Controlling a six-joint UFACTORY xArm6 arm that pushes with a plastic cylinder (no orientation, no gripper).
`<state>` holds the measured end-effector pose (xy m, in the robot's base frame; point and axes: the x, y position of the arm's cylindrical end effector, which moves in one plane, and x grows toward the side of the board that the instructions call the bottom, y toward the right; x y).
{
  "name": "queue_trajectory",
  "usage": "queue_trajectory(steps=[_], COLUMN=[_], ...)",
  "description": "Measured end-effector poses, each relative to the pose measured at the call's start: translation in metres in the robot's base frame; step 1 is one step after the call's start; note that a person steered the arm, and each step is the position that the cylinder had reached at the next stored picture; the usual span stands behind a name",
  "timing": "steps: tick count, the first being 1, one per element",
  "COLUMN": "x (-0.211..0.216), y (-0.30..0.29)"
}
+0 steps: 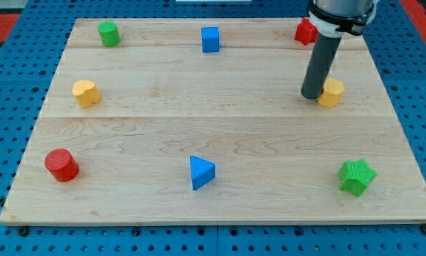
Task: Move your arm towards the red star
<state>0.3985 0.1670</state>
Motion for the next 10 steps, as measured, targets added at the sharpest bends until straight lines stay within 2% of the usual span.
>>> queue_trajectory(steps=[2,4,10], x=[-0.009,-0.128,-0.158], y=[-0.002,-0.011,-0.038])
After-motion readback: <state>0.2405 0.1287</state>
